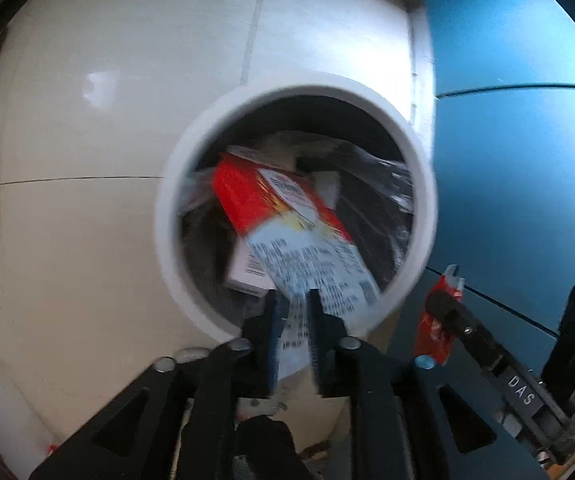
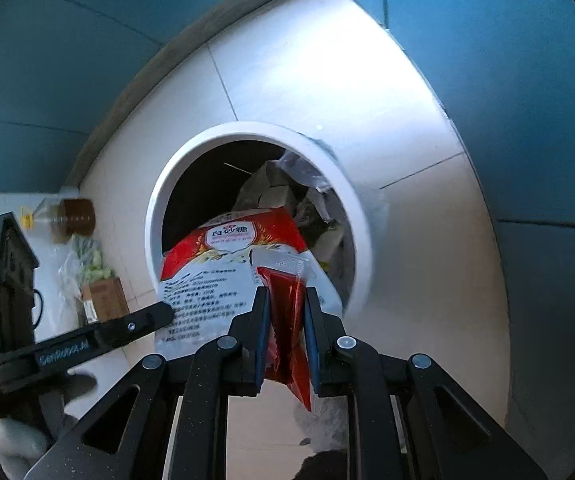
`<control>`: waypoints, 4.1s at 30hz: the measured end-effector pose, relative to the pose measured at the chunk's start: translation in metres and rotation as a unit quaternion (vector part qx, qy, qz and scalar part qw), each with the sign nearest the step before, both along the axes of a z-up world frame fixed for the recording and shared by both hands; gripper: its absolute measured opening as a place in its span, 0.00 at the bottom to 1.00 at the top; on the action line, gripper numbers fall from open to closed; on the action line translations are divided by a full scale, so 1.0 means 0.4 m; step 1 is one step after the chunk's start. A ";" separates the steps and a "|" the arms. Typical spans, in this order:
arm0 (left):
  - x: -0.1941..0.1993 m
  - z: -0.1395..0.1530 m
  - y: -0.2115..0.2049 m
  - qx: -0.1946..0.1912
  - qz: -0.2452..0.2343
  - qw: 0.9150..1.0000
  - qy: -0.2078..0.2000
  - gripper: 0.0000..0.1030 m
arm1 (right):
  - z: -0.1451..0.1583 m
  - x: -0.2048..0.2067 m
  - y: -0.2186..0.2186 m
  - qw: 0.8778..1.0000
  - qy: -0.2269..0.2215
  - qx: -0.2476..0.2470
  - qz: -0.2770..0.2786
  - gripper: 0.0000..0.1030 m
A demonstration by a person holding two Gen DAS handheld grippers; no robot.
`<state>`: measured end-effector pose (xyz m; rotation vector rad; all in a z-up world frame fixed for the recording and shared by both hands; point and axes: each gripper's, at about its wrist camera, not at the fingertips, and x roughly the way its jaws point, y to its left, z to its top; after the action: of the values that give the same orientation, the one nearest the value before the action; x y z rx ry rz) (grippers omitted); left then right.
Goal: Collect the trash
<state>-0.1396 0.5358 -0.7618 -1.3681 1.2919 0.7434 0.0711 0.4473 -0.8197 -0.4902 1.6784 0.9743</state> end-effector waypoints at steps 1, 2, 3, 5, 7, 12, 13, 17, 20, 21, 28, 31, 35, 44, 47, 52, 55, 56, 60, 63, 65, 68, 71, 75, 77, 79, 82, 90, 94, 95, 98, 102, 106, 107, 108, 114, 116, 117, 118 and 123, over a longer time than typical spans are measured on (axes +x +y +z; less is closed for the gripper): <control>-0.009 0.003 0.004 0.004 0.003 1.000 0.002 0.41 | -0.007 -0.004 0.012 1.000 0.000 -0.006 0.008 0.26; -0.018 0.011 0.008 0.015 0.007 1.000 0.009 0.74 | -0.007 -0.006 0.019 1.000 -0.002 -0.012 0.012 0.36; -0.022 0.018 0.011 0.024 0.007 1.000 0.014 0.92 | -0.011 -0.009 0.026 1.000 -0.003 -0.016 0.017 0.39; -0.033 0.040 0.013 0.052 0.001 0.998 0.028 0.93 | -0.013 -0.005 0.039 1.000 -0.007 -0.016 0.022 0.51; -0.040 0.055 0.011 0.069 -0.007 0.997 0.045 0.93 | 0.007 -0.005 0.039 0.999 -0.024 -0.016 0.038 0.57; -0.039 0.097 -0.011 0.150 -0.046 0.983 0.099 0.98 | 0.041 -0.019 0.026 0.993 -0.093 -0.027 0.073 0.96; -0.038 0.110 -0.022 0.167 -0.056 0.978 0.111 0.99 | 0.049 -0.024 0.024 0.990 -0.111 -0.031 0.079 1.00; -0.039 0.135 -0.051 0.192 -0.065 0.971 0.122 0.99 | 0.093 -0.038 -0.008 0.981 -0.166 -0.028 0.099 1.00; -0.040 0.173 -0.072 0.199 -0.058 0.970 0.126 0.99 | 0.139 -0.042 -0.034 0.978 -0.179 -0.021 0.106 1.00; -0.041 0.190 -0.077 0.200 -0.054 0.970 0.125 0.99 | 0.163 -0.045 -0.043 0.978 -0.182 -0.017 0.105 1.00; -0.055 0.450 -0.164 0.231 -0.036 0.966 0.109 0.99 | 0.458 -0.067 -0.126 0.973 -0.209 0.026 0.092 1.00; -0.060 0.608 -0.216 0.252 -0.041 0.962 0.099 0.99 | 0.628 -0.076 -0.171 0.971 -0.217 0.049 0.082 1.00; -0.084 0.840 -0.290 0.289 -0.039 0.953 0.085 0.99 | 0.865 -0.097 -0.240 0.967 -0.228 0.083 0.075 1.00; -0.186 1.291 -0.485 0.348 -0.034 0.936 0.039 0.99 | 1.393 -0.185 -0.463 0.953 -0.253 0.150 0.067 1.00; -0.224 1.389 -0.542 0.351 -0.038 0.936 0.009 0.99 | 1.520 -0.217 -0.548 0.955 -0.235 0.169 0.061 1.00; -0.269 1.520 -0.625 0.347 -0.047 0.936 -0.043 0.99 | 1.671 -0.268 -0.676 0.956 -0.208 0.198 0.063 1.00; -0.281 1.572 -0.664 0.346 -0.052 0.935 -0.061 0.99 | 1.718 -0.299 -0.737 0.956 -0.196 0.209 0.066 1.00; -0.287 1.590 -0.679 0.347 -0.053 0.934 -0.069 0.99 | 1.732 -0.306 -0.755 0.956 -0.189 0.213 0.066 1.00; -0.311 1.636 -0.720 0.350 -0.043 0.932 -0.085 0.99 | 1.768 -0.324 -0.800 0.954 -0.180 0.225 0.078 1.00; -0.324 1.655 -0.745 0.346 -0.033 0.933 -0.089 0.99 | 1.788 -0.323 -0.824 0.955 -0.167 0.231 0.086 1.00; -0.330 1.664 -0.759 0.348 -0.028 0.933 -0.090 0.99 | 1.801 -0.319 -0.838 0.954 -0.161 0.236 0.091 1.00; -0.337 1.669 -0.780 0.356 -0.021 0.930 -0.090 0.99 | 1.812 -0.315 -0.846 0.952 -0.158 0.240 0.100 1.00; -0.341 1.672 -0.800 0.359 -0.015 0.929 -0.091 0.99 | 1.815 -0.320 -0.850 0.951 -0.155 0.243 0.110 1.00; -0.345 1.668 -0.809 0.359 -0.014 0.929 -0.087 1.00 | 1.808 -0.326 -0.858 0.951 -0.147 0.244 0.117 1.00; -0.348 1.667 -0.816 0.359 -0.014 0.929 -0.085 1.00 | 1.803 -0.324 -0.863 0.952 -0.144 0.242 0.119 1.00; -0.348 1.668 -0.823 0.358 -0.015 0.930 -0.083 1.00 | 1.799 -0.321 -0.867 0.953 -0.140 0.241 0.121 1.00; -0.347 1.668 -0.835 0.355 -0.019 0.931 -0.085 1.00 | 1.797 -0.315 -0.874 0.953 -0.139 0.241 0.122 1.00; -0.344 1.667 -0.849 0.352 -0.022 0.932 -0.086 1.00 | 1.794 -0.304 -0.884 0.954 -0.132 0.239 0.125 1.00; -0.342 1.665 -0.854 0.348 -0.022 0.933 -0.087 1.00 | 1.795 -0.302 -0.888 0.953 -0.131 0.239 0.128 1.00; -0.338 1.664 -0.854 0.348 -0.023 0.933 -0.087 1.00 | 1.795 -0.300 -0.891 0.953 -0.130 0.239 0.130 1.00; -0.334 1.664 -0.855 0.346 -0.025 0.934 -0.087 1.00 | 1.795 -0.296 -0.892 0.953 -0.129 0.239 0.133 1.00; -0.332 1.661 -0.853 0.344 -0.027 0.934 -0.088 1.00 | 1.796 -0.297 -0.892 0.953 -0.126 0.240 0.134 1.00; -0.333 1.661 -0.852 0.341 -0.026 0.935 -0.093 1.00 | 1.799 -0.296 -0.892 0.952 -0.124 0.241 0.140 1.00; -0.332 1.659 -0.852 0.340 -0.025 0.935 -0.093 1.00 | 1.799 -0.295 -0.892 0.952 -0.123 0.241 0.140 1.00; -0.332 1.658 -0.853 0.339 -0.024 0.936 -0.094 1.00 | 1.799 -0.295 -0.891 0.952 -0.123 0.241 0.141 1.00; -0.331 1.653 -0.859 0.334 -0.019 0.937 -0.100 1.00 | 1.799 -0.291 -0.887 0.953 -0.117 0.240 0.143 1.00; -0.330 1.652 -0.862 0.333 -0.017 0.937 -0.101 1.00 | 1.797 -0.290 -0.886 0.953 -0.116 0.240 0.146 1.00; -0.330 1.651 -0.865 0.332 -0.016 0.938 -0.101 1.00 | 1.796 -0.291 -0.885 0.953 -0.115 0.240 0.146 1.00; -0.330 1.651 -0.863 0.332 -0.016 0.938 -0.103 1.00 | 1.796 -0.291 -0.886 0.953 -0.115 0.240 0.148 1.00; -0.334 1.651 -0.869 0.332 -0.013 0.937 -0.106 1.00 | 1.794 -0.290 -0.885 0.953 -0.110 0.241 0.147 1.00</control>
<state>-0.2732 0.1882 -0.1015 -0.8464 0.7768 0.8840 -0.0447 0.0933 -0.1023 -0.5041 1.1318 1.4419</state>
